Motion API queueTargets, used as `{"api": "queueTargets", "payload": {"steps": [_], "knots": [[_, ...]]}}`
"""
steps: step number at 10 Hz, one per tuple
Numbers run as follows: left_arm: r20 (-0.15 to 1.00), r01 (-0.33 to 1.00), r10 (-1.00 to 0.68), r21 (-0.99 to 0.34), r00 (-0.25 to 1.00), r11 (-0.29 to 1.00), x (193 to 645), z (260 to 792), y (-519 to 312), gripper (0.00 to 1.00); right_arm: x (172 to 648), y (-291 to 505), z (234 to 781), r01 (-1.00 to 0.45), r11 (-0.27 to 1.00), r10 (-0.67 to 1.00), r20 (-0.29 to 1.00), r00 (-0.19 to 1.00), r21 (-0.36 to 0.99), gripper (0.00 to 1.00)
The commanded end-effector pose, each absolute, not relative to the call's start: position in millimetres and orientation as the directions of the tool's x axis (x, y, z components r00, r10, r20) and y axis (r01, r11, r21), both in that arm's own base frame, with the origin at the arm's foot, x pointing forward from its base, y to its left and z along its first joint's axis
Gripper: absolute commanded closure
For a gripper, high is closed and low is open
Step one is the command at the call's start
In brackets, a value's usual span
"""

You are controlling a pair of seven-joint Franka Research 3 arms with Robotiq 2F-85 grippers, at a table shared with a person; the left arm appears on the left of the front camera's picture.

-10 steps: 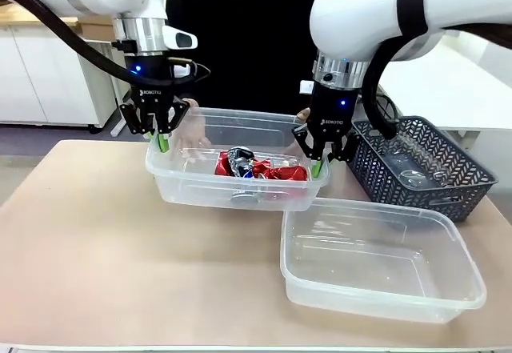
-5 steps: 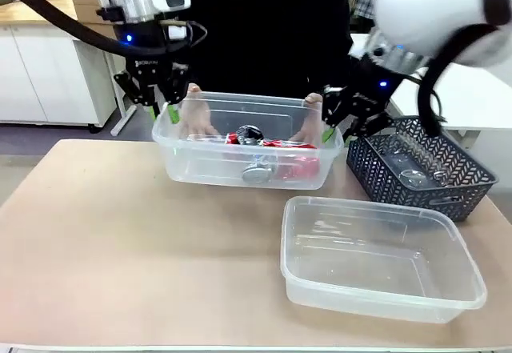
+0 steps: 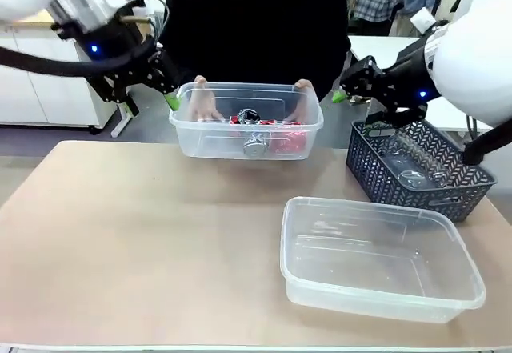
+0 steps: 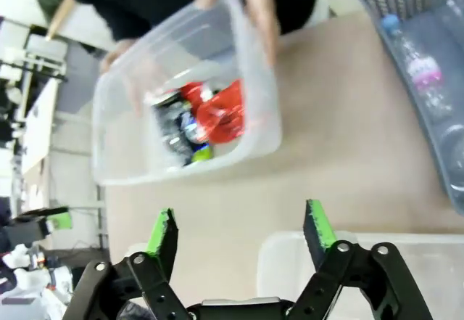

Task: Sort the waste into each basket.
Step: Release the Organizing box you were holding.

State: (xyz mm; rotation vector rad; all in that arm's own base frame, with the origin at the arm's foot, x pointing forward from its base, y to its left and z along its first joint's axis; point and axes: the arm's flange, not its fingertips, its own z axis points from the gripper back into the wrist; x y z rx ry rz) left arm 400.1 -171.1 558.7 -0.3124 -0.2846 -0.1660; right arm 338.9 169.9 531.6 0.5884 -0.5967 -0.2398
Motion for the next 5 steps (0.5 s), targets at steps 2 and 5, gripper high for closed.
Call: {"api": "queueTargets", "payload": {"steps": [2,5], "knots": [[0.288,0.31,-0.209,-0.373,0.935,0.875,406.6,545.4,-170.4,0.0,343.9,168.2,499.1,0.019,0.83,-0.275,0.38,0.883,0.557,0.0],[0.321,0.23,-0.131,-0.295,0.938,0.927,399.9,553.7,-172.7,0.0,338.6,173.4,532.7,0.018,0.805,-0.362,0.467,0.807,0.592,0.0]]}}
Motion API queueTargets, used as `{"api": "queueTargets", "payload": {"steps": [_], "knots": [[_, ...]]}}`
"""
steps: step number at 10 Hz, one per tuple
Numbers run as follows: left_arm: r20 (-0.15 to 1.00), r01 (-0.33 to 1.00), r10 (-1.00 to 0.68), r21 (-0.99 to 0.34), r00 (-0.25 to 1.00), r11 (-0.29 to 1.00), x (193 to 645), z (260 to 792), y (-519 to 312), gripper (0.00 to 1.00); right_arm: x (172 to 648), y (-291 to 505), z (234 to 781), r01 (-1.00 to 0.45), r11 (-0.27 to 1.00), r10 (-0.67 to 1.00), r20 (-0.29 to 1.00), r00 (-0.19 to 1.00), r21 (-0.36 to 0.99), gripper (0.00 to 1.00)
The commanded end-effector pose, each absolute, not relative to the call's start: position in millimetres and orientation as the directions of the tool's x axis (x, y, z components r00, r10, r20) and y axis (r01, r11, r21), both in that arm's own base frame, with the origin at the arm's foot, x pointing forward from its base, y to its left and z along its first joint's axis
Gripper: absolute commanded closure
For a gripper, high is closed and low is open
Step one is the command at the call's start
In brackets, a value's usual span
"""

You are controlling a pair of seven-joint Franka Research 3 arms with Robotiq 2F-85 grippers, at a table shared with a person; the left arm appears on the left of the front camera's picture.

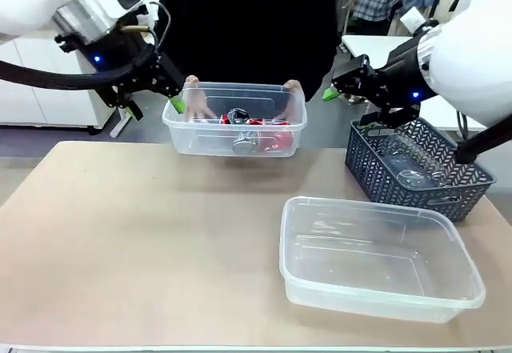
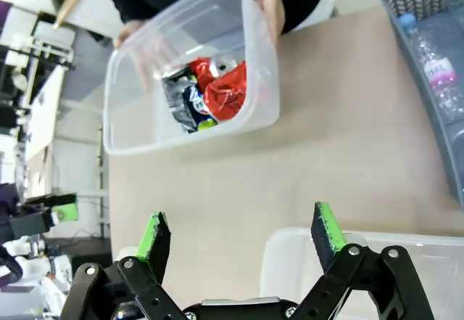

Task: Sort the waste into each basket.
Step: Release the Organizing box you were holding, then pick up the Organizing box on the right side of the table and lift it.

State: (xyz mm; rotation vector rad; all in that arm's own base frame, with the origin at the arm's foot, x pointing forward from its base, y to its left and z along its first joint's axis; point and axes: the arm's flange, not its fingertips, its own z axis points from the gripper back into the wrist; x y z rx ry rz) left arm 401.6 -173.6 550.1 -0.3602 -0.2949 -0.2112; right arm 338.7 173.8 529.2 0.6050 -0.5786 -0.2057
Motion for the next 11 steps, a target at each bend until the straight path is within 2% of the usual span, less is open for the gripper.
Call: {"api": "queueTargets", "payload": {"steps": [1,5,6,7,8,9,10,11], "knots": [[0.321,0.23,-0.131,-0.295,0.938,0.927,399.9,553.7,-172.7,0.0,338.6,173.4,532.7,0.018,0.805,-0.362,0.467,0.807,0.592,0.0],[0.321,0.247,-0.144,-0.309,0.936,0.918,401.8,551.2,-172.0,0.01,337.9,171.8,532.9,0.015,0.806,-0.351,0.458,0.817,0.592,0.03],[0.295,0.092,0.003,-0.308,0.955,0.947,397.2,574.2,-207.5,0.0,312.2,132.3,545.4,-0.042,0.827,-0.227,0.401,0.887,0.561,0.0],[0.215,0.067,0.017,-0.38,0.976,0.923,382.3,587.7,-263.5,0.0,277.5,98.2,549.6,-0.182,0.824,-0.061,0.404,0.913,0.537,0.0],[0.232,0.171,-0.096,-0.326,0.968,0.93,364.9,580.0,-318.4,0.0,240.7,72.8,544.2,-0.304,0.809,0.125,0.358,0.925,0.502,0.0],[0.142,0.325,-0.298,-0.248,0.944,0.913,344.5,555.9,-372.6,0.0,203.6,58.9,526.1,-0.295,0.89,0.196,0.293,0.936,0.347,0.0],[0.075,0.427,-0.421,-0.222,0.904,0.877,327.2,534.5,-407.1,0.0,174.8,48.3,508.1,-0.293,0.939,0.228,0.312,0.922,0.181,0.0],[-0.035,0.456,-0.477,-0.238,0.878,0.857,312.1,518.0,-428.1,0.0,150.3,44.1,489.1,-0.315,0.949,0.292,0.32,0.901,0.021,0.0]]}}
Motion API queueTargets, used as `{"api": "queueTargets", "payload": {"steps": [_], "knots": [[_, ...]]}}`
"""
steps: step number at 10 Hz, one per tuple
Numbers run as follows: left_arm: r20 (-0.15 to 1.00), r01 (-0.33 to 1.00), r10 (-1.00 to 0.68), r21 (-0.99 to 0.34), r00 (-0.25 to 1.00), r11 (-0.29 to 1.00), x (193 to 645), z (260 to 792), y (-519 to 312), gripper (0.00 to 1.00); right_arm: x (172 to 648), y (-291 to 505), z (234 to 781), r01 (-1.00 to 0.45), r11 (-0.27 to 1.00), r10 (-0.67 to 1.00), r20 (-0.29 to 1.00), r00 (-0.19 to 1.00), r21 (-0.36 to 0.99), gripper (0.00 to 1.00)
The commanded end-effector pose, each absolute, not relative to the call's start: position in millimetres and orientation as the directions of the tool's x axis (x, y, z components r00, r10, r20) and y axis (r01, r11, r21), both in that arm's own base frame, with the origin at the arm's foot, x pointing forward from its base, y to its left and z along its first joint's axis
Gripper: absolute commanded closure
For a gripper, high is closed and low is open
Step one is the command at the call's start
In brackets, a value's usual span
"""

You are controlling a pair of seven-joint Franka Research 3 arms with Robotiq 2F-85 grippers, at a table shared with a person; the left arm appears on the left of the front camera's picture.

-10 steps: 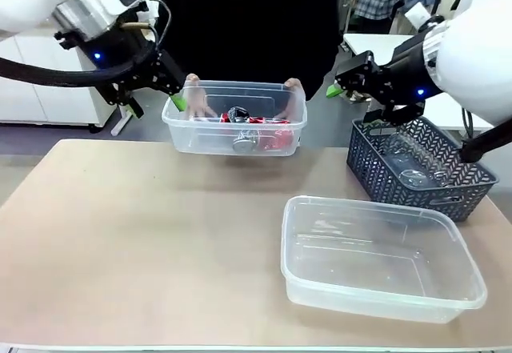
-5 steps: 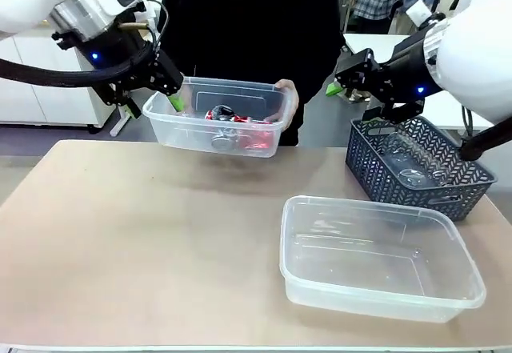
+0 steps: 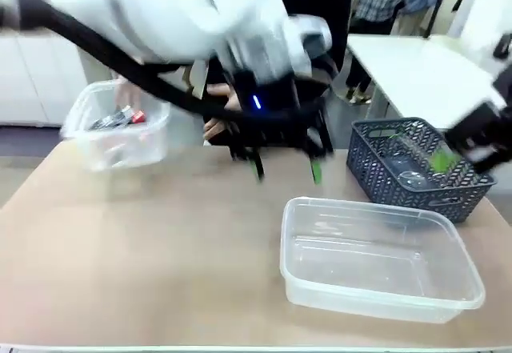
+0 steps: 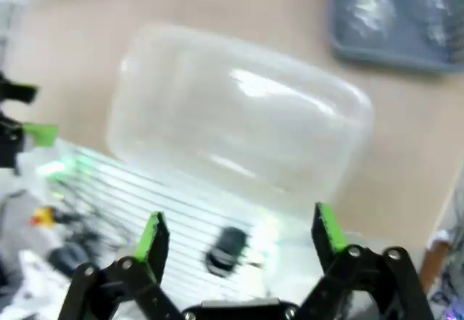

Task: Sort the waste into each basket.
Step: Pick up the Organizing box on the right side of the table and lift it.

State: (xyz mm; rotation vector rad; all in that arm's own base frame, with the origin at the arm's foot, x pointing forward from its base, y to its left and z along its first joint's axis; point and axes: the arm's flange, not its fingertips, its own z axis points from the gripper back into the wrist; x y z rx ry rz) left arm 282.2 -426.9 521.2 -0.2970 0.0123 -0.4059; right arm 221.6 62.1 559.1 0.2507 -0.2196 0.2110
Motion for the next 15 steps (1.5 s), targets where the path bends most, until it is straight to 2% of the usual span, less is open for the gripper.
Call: {"api": "queueTargets", "payload": {"steps": [1,2,3,4,5,6,8,9,10,12,15], "knots": [[-0.025,0.486,-0.494,-0.146,0.869,0.862,312.3,513.7,-422.1,0.0,143.3,43.4,478.2,-0.321,0.945,0.321,0.38,0.868,-0.063,0.0],[0.047,0.387,-0.391,-0.287,0.919,0.876,282.2,521.2,-426.9,0.0,221.6,62.1,559.1,-0.233,0.947,0.178,0.24,0.954,0.221,0.0],[0.047,0.387,-0.391,-0.287,0.919,0.876,282.2,521.2,-426.9,0.0,221.6,62.1,559.1,-0.233,0.947,0.178,0.24,0.954,0.221,0.0],[0.047,0.387,-0.391,-0.287,0.919,0.876,282.2,521.2,-426.9,0.0,187.6,50.4,569.9,-0.256,0.965,0.234,0.26,0.937,0.056,0.0],[-0.008,0.422,-0.439,-0.258,0.899,0.869,285.3,503.1,-442.4,0.0,228.6,77.8,555.7,-0.07,0.997,0.069,0.028,0.997,0.015,0.0],[-0.006,0.326,-0.337,-0.24,0.941,0.914,286.1,477.7,-437.0,0.0,238.6,97.0,513.8,0.017,0.998,-0.02,-0.056,0.998,-0.058,0.0],[-0.08,0.217,-0.256,-0.326,0.963,0.92,290.1,419.5,-429.4,0.0,225.4,108.2,424.8,0.127,0.983,-0.15,-0.176,0.973,-0.131,0.0],[-0.126,0.162,-0.21,-0.312,0.97,0.936,287.0,398.2,-433.3,0.0,213.8,109.9,399.1,0.125,0.98,-0.154,-0.196,0.968,-0.154,0.0],[-0.123,0.124,-0.161,-0.265,0.979,0.956,282.8,387.1,-434.8,0.0,206.9,107.3,378.9,0.097,0.96,-0.158,-0.224,0.962,-0.263,0.0],[-0.139,0.142,-0.178,-0.238,0.974,0.961,276.8,378.4,-440.6,0.0,200.1,93.5,349.3,0.141,0.958,-0.197,-0.217,0.956,-0.249,0.0],[-0.116,0.102,-0.128,-0.212,0.985,0.972,274.9,375.2,-447.2,0.0,186.9,66.8,287.4,0.221,0.954,-0.256,-0.169,0.952,-0.201,0.0]]}}
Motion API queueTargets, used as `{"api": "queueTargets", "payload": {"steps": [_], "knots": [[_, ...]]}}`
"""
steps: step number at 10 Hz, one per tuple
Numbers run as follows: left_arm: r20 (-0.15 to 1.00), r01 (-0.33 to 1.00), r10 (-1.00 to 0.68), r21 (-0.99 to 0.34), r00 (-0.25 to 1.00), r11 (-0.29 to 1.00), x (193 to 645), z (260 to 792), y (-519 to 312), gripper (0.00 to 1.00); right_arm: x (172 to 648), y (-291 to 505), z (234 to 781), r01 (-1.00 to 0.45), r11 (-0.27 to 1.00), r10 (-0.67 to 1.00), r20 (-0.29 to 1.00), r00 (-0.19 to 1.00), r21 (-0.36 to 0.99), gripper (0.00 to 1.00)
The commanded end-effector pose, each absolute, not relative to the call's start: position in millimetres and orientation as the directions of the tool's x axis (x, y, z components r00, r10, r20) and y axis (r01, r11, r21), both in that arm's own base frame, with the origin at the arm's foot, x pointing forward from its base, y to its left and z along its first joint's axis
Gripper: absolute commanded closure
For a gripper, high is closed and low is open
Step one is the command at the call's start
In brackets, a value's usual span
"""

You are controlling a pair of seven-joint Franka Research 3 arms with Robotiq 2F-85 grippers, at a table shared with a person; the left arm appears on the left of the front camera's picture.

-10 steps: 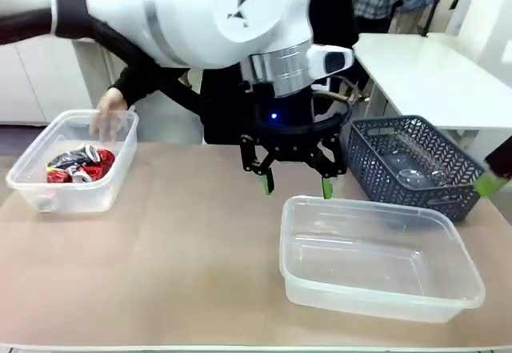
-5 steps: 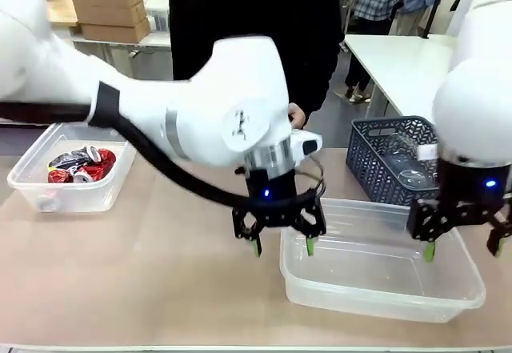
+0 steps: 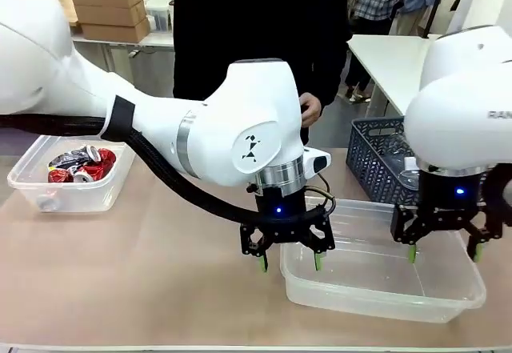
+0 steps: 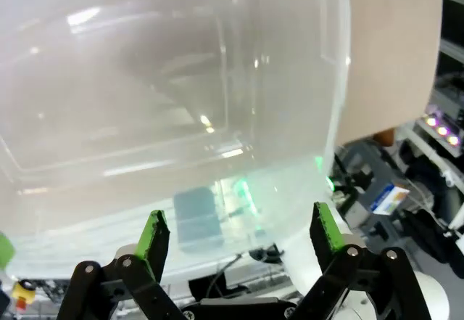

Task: Sort the waste into each basket.
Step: Pick up the Organizing box on the right side of the table and lift it.

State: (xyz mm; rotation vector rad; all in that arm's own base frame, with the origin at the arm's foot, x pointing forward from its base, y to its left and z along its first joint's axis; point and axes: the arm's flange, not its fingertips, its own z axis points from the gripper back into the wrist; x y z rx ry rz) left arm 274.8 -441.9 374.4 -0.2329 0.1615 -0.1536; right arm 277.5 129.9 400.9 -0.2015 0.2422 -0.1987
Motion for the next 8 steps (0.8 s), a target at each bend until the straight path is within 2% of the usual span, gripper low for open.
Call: {"api": "queueTargets", "payload": {"steps": [1,3,5,8], "knots": [[-0.121,0.097,-0.124,-0.207,0.985,0.974,275.9,375.4,-448.8,0.0,182.4,53.9,274.3,0.238,0.946,-0.278,-0.169,0.946,-0.22,0.0],[-0.122,0.072,-0.097,-0.194,0.988,0.978,282.9,376.7,-448.5,0.0,176.9,25.6,276.3,0.254,0.943,-0.286,-0.134,0.949,-0.214,0.0],[-0.137,0.066,-0.093,-0.19,0.986,0.98,286.7,376.0,-449.3,0.0,176.2,11.9,288.8,0.2,0.954,-0.23,-0.116,0.966,-0.223,0.0],[-0.165,0.052,-0.087,-0.206,0.982,0.977,290.2,374.9,-447.4,0.0,175.8,23.0,265.7,0.152,0.973,-0.175,-0.128,0.976,-0.173,0.0]]}}
